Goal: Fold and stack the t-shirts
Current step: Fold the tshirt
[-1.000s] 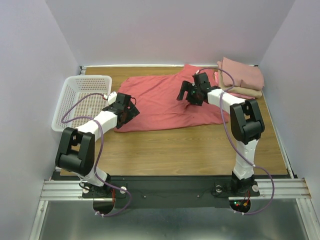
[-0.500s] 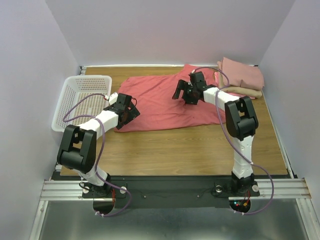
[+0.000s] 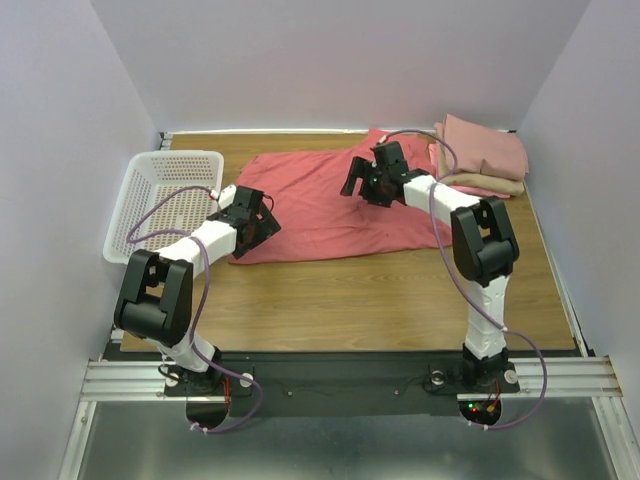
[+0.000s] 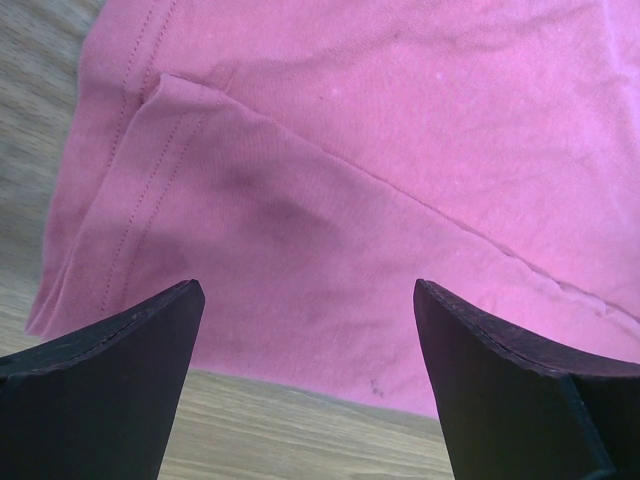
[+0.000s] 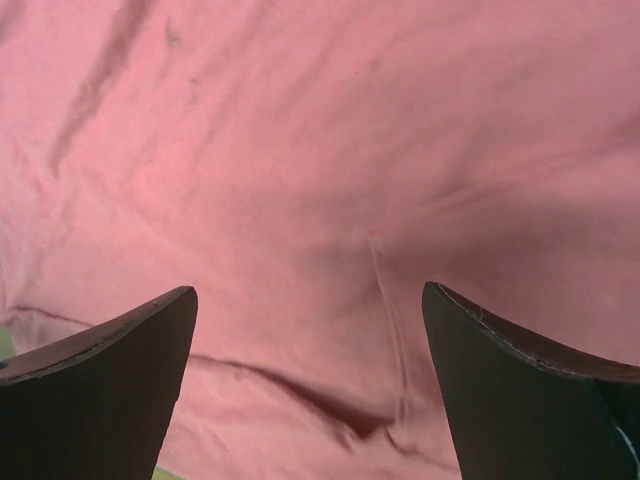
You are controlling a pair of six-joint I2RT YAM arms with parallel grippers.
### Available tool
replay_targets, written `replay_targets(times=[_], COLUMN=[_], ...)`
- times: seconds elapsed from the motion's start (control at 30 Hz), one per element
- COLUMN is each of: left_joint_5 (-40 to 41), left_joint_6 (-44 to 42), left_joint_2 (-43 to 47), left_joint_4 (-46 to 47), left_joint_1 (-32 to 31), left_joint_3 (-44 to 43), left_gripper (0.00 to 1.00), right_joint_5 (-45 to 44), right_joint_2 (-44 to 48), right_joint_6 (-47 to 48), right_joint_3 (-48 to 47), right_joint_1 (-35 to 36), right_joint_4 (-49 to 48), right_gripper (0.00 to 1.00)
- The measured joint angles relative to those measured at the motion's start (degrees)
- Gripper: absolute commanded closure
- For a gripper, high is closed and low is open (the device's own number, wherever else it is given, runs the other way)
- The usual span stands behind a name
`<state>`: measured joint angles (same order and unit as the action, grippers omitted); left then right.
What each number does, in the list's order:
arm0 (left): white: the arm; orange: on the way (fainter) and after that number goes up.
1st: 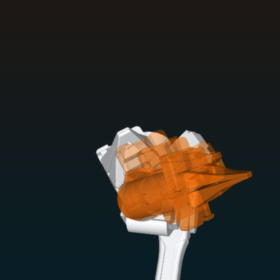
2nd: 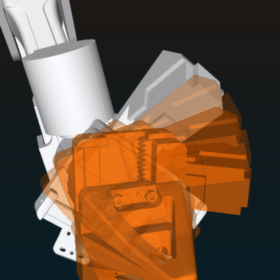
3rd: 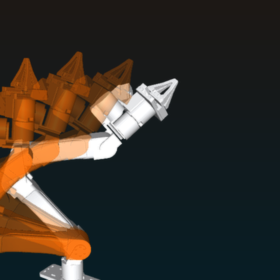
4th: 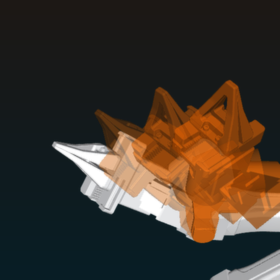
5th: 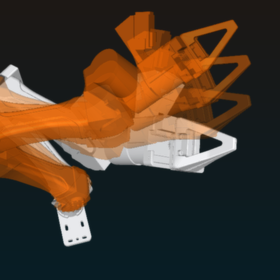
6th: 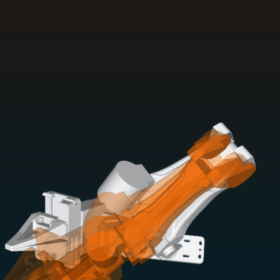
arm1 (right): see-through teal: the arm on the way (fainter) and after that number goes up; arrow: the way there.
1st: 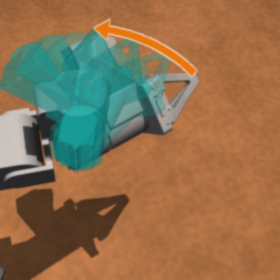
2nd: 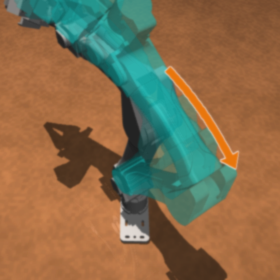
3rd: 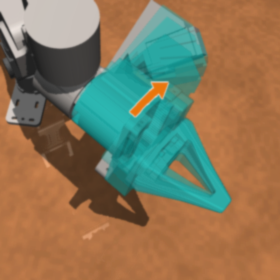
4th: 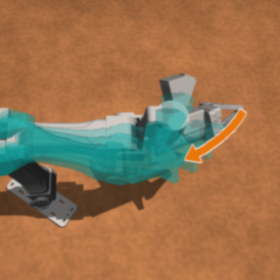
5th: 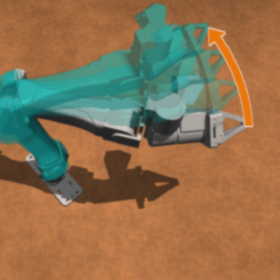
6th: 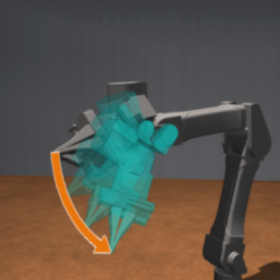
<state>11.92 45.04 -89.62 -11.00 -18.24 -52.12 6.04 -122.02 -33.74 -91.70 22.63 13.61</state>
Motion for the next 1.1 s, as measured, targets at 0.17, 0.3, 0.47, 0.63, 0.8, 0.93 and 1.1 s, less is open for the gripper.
replay_targets(times=[0.17, 0.3, 0.47, 0.63, 0.8, 0.93, 1.1], left_joint_5=[-1.5, -2.6, -4.0, -4.0, -4.1, -4.1, -4.0], left_joint_6=[-1.5, -2.7, -3.7, -3.9, -3.5, -1.4, 3.1], left_joint_2=[-0.3, -2.5, -10.1, -13.7, -14.3, -9.9, 1.5], left_joint_4=[-1.2, -0.7, 1.1, 2.4, 4.0, 9.0, 10.9], left_joint_1=[0.0, 0.0, 0.0, -0.1, 0.0, -0.3, -3.7], left_joint_3=[-3.2, -8.2, -11.8, -12.2, -11.6, -5.0, 8.4], left_gripper=[0.02, 0.02, 0.02, 0.03, 0.04, 0.04, 0.04], right_joint_5=[-7.9, -11.4, -12.4, -11.6, -11.2, -11.3, -9.9], right_joint_2=[12.0, 21.1, 23.9, 19.8, 20.1, 26.5, 43.8], right_joint_6=[0.7, 0.4, 0.1, -0.2, -1.0, -3.0, -8.0], right_joint_3=[10.6, 17.2, 24.1, 26.3, 30.1, 38.2, 55.2], right_joint_1=[-0.3, -2.7, -7.0, -8.4, -8.5, -8.5, -8.5], right_joint_4=[0.6, 0.3, -0.3, 0.5, -1.7, -4.7, -3.9], right_gripper=[0.00, 0.00, 0.00, 0.00, 0.00, 0.00, 0.00])
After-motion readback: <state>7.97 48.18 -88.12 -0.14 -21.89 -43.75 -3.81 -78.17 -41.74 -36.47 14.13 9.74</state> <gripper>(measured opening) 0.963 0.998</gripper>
